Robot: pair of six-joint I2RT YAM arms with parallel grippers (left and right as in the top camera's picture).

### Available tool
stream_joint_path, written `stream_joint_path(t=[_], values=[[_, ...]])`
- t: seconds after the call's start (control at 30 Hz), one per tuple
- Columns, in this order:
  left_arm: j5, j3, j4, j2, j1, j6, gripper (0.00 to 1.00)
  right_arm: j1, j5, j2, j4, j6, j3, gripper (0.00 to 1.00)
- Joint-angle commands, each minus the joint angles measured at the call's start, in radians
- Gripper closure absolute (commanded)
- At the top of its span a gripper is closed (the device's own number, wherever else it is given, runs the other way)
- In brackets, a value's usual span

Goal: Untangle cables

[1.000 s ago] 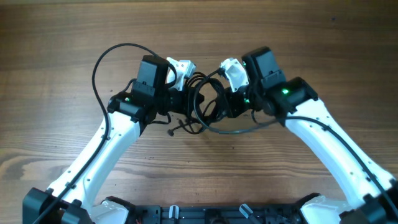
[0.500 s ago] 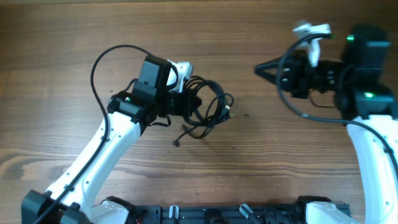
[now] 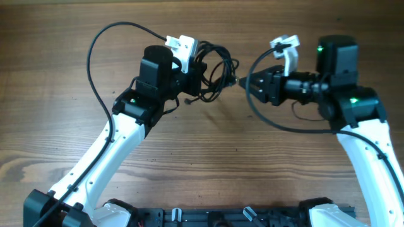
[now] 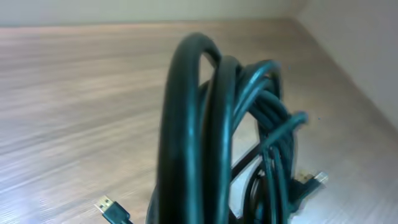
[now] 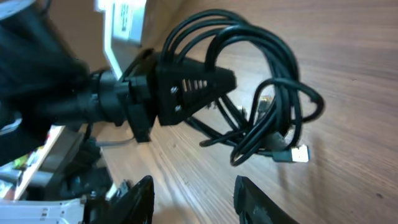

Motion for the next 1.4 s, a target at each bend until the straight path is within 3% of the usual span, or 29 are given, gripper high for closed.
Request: stream_joint_path(t=[0.0, 0.1, 0.13, 0.23, 0.33, 0.43, 0.5, 0.67, 0.87, 0.97, 1.1, 1.17, 1.2, 1.27, 1.37], values=[[-0.443, 0.011, 0.02, -0.009, -0.117, -0.083, 0.96, 0.102, 0.259, 0.007, 0.065, 0.232, 0.01, 0.55], [-0.658, 0.011, 0.043, -0.009, -0.204, -0.196, 0.96, 0.182, 0.404, 0.058, 0.137, 0.385, 0.01, 0.54], [-0.665, 0.011, 0.03, -0.009, -0.205, -0.28, 0.96, 0.2, 0.486, 0.094, 0.144, 0.479, 0.01, 0.54], [-0.66, 0.011, 0.0, -0.009, -0.178, -0.373, 0.96, 0.201, 0.486, 0.136, 0.188, 0.51, 0.01, 0.53], [-0.604, 0.011, -0.008, -0.009, -0.178, -0.392, 0.96, 0.201, 0.481, 0.169, 0.187, 0.519, 0.01, 0.53], [-0.559, 0.011, -0.028, -0.009, -0.171, -0.392, 0.96, 0.201, 0.403, 0.202, 0.184, 0.414, 0.01, 0.53], [-0.449, 0.011, -0.044, -0.009, -0.135, -0.414, 0.96, 0.201, 0.348, 0.218, 0.167, 0.304, 0.01, 0.52], [-0.12, 0.011, -0.069, -0.009, 0.039, -0.649, 0.96, 0.204, 0.321, 0.222, 0.077, 0.132, 0.01, 0.51], [0.099, 0.012, -0.066, -0.009, 0.093, -0.854, 0.96, 0.267, 0.317, 0.237, 0.087, -0.029, 0.01, 0.5], [0.134, 0.012, -0.049, -0.009, 0.095, -0.863, 0.96, 0.271, 0.317, 0.275, 0.089, -0.05, 0.01, 0.53], [0.134, 0.012, -0.045, -0.009, 0.103, -0.864, 0.96, 0.271, 0.348, 0.325, 0.081, -0.049, 0.01, 0.66], [0.134, 0.012, -0.046, -0.009, 0.129, -0.863, 0.96, 0.271, 0.39, 0.327, 0.079, -0.047, 0.01, 0.8], [0.134, 0.012, -0.05, -0.009, 0.141, -0.862, 0.96, 0.27, 0.389, 0.326, 0.084, -0.045, 0.01, 0.91], [0.134, 0.011, -0.057, -0.009, 0.151, -0.839, 0.96, 0.269, 0.388, 0.319, 0.087, 0.0, 0.011, 0.96], [0.133, 0.011, -0.057, -0.009, 0.151, -0.512, 0.96, 0.269, 0.357, 0.217, 0.08, 0.04, 0.011, 0.96]])
